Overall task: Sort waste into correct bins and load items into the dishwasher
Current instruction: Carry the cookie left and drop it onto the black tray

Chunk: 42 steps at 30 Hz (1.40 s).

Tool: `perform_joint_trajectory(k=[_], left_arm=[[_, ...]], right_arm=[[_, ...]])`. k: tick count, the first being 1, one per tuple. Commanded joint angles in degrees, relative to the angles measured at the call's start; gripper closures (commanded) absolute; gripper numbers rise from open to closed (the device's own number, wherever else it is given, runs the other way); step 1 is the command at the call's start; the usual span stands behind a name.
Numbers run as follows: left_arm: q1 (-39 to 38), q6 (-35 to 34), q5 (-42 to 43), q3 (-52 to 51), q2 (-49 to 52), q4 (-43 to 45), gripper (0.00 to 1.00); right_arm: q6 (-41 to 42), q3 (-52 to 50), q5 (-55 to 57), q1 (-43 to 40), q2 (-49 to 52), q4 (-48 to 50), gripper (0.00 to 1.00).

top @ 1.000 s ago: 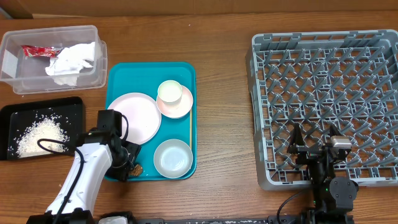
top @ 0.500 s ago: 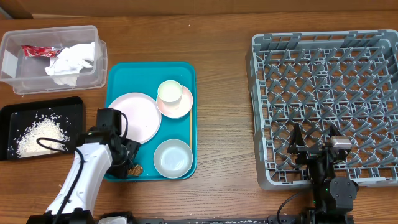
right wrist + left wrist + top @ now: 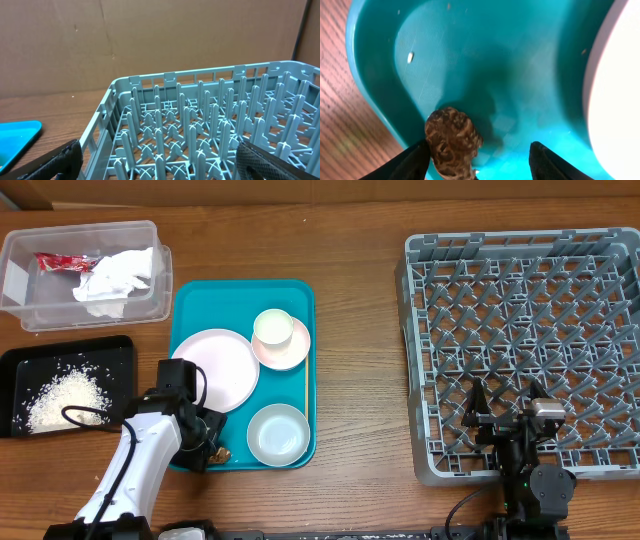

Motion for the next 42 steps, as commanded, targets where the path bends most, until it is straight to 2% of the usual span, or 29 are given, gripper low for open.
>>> perform_joint_trajectory(k=[1,18,23,33,37,42], left_arm=[[0.15,-1.14,1.86,-0.55,0.55,-0.66,0.34],[0.15,-2.01,-1.29,-0.55,0.57,0.5,0.35],[0.15,-2.03,-1.14,-0.92,0.59,1.31,0.43],[0.15,-2.03,-0.85,-3.69,0.61,4.17,0.41],[0.15,-2.01,-0.92,-3.69,0.61,4.79,0.34],[0.15,-1.68,-0.74,-3.69,0.61,4.83,0.36]], right_arm=[[0.0,-0.61,0.55,-0.11,-0.57,0.37,0.0],[-0.02,-0.61,0.55,-0.11,-0.57,0.37,0.0],[-0.02,-0.61,0.55,-0.11,-0.57,0.37,0.0],[0.0,-0.61,0.55,-0.11,-0.57,0.37,0.0],[-0.02,-0.61,0.55,-0.11,-0.57,0.37,0.0],[-0.02,-0.61,0.55,-0.11,-0.57,0.37,0.0]])
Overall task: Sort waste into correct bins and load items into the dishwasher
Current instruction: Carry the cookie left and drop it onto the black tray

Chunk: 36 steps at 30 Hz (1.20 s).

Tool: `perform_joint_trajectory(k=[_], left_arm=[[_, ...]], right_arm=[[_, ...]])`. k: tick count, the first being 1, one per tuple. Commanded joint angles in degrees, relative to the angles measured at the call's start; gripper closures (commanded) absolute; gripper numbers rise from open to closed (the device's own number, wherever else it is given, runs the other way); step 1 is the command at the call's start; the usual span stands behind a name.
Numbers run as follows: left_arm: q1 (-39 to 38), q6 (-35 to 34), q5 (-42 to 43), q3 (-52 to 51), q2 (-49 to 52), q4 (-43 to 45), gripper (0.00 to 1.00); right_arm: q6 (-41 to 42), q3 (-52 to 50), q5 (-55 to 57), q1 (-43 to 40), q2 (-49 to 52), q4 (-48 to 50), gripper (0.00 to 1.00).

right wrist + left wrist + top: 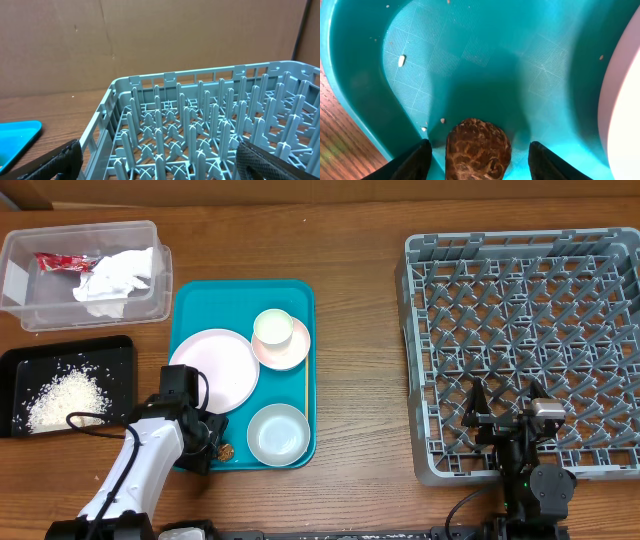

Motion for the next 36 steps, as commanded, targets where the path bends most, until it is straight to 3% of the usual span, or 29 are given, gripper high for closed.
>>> perform_joint_trajectory(k=[1,15,30,36], left_arm=[[0.15,0.59,-0.81,-0.35,0.52,0.0,0.41],[0.15,2.45,-1.44,0.74,0.5,-0.04,0.77],[0.17,5.55,-1.64,13.84,0.5,-8.35,0.79],[0.92,5.68,-8.37,20.85,0.5,-8.31,0.78]], right_arm=[[-0.02,-0.61,0.55,-0.11,-0.57,0.37,0.0],[0.0,-0.61,0.55,-0.11,-0.57,0.37,0.0],[-0.02,-0.61,0.55,-0.11,-0.57,0.37,0.0],[-0.02,-0.61,0.55,-0.11,-0.57,0.37,0.0]])
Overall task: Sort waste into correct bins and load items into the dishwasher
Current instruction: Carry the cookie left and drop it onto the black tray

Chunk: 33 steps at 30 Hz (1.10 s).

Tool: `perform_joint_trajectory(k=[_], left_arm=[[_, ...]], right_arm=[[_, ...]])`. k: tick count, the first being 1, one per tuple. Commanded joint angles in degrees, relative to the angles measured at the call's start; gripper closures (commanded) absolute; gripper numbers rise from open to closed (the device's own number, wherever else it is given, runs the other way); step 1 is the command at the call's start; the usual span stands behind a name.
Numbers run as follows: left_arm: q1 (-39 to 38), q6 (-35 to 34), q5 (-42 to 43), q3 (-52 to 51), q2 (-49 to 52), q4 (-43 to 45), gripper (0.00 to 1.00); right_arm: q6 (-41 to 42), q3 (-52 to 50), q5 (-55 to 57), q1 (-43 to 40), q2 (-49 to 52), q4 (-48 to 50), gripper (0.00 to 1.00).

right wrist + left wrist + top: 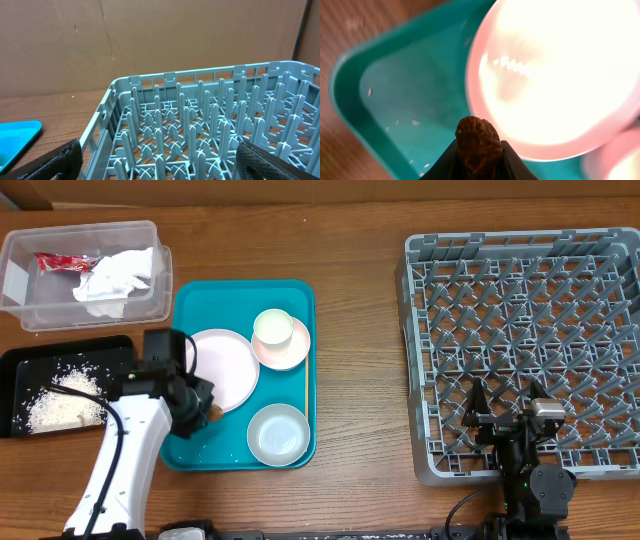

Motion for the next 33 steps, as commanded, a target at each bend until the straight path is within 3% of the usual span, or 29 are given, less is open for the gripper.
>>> perform_joint_trajectory(k=[1,8,20,23,33], left_arm=[[1.14,1.11,-6.23,5.27,0.5,0.17,0.78],[6.32,3.06,-7.56,8.57,0.5,6.19,0.76],[22.47,3.02,-11.06,8.57,0.59,21.18,0.75],[25.66,3.04,-13.0,8.57,1.51,23.1,0.7],[29.18,5.99,-14.01,8.55,15.58,28.7,0.66]], right_arm=[[-0.02,-0.61,0.55,-0.11,-0.57,0.37,0.0],[-0.02,-0.61,0.55,-0.11,-0.57,0.37,0.0],[-0.02,-0.61,0.55,-0.11,-0.57,0.37,0.0],[-0.02,-0.61,0.55,-0.11,-0.57,0.37,0.0],[-0.02,-0.61,0.55,-0.11,-0.57,0.37,0.0]])
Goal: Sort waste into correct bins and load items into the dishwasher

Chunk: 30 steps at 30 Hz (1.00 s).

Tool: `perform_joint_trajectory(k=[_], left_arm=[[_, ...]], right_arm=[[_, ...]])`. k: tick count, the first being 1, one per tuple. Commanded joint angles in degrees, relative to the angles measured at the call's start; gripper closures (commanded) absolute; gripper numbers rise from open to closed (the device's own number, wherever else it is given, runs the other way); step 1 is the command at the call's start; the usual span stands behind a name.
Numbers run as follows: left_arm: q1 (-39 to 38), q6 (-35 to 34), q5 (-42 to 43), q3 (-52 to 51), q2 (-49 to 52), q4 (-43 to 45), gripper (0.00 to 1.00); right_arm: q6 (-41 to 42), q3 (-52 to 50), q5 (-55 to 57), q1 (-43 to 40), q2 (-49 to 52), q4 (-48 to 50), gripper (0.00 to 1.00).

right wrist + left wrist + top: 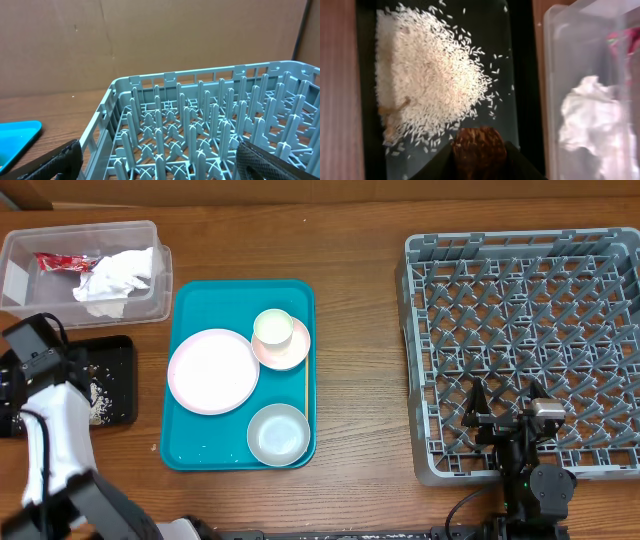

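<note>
My left gripper [479, 162] is shut on a brown, mottled food lump [479, 146] and hangs over the black tray [501, 30], near the edge of its rice pile [425, 80]. In the overhead view the left arm [40, 360] covers most of that tray [112, 380]. The teal tray [192, 305] carries a pink plate [212, 370], a cup [272, 328] on a saucer [293, 350] and a pale bowl [277, 433]. Over the near edge of the grey dish rack [520, 330], my right gripper [165, 162] is open with nothing between its fingers.
A clear plastic bin [85, 275] at the back left holds crumpled white paper [590, 120] and a red wrapper [60, 261]; it stands right beside the black tray. The rack's upright pegs [200, 120] fill the right side of the table.
The left gripper, still shut on the brown lump, has gone from over the teal tray beside the pink plate to over the black rice tray at the far left. The right arm has not moved.
The brown lump first lay in the teal tray's front left corner, beside my open left fingers. Then it sat between them. Later the gripper was shut on it, above the plate's edge. Now the lump hangs over the rice tray, and that corner is bare.
</note>
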Motion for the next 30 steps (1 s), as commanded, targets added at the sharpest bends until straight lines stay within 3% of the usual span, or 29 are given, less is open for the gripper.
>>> perform_joint_trajectory(k=[1,7,10,11,15,16,25,30], left_arm=[[0.17,3.96,-1.53,1.16,6.27,3.48,0.64],[0.66,6.21,-2.4,1.29,8.55,6.03,0.44],[0.7,8.87,-1.92,1.6,7.04,5.77,0.2],[0.7,9.86,-1.46,1.64,6.19,5.6,0.19],[0.63,10.64,4.02,1.68,0.02,4.0,0.08],[0.61,10.64,6.93,1.68,-2.4,3.85,0.0],[0.57,10.64,34.58,1.68,-22.75,0.61,0.0],[0.26,11.17,52.59,1.68,-28.33,-5.07,0.0]], right_arm=[[0.0,-0.61,0.55,-0.11,-0.57,0.37,0.0],[0.0,-0.61,0.55,-0.11,-0.57,0.37,0.0],[0.0,-0.61,0.55,-0.11,-0.57,0.37,0.0],[0.0,-0.61,0.55,-0.11,-0.57,0.37,0.0],[0.0,-0.61,0.55,-0.11,-0.57,0.37,0.0],[0.0,-0.61,0.55,-0.11,-0.57,0.37,0.0],[0.0,-0.61,0.55,-0.11,-0.57,0.37,0.0],[0.02,-0.61,0.55,-0.11,-0.57,0.37,0.0]])
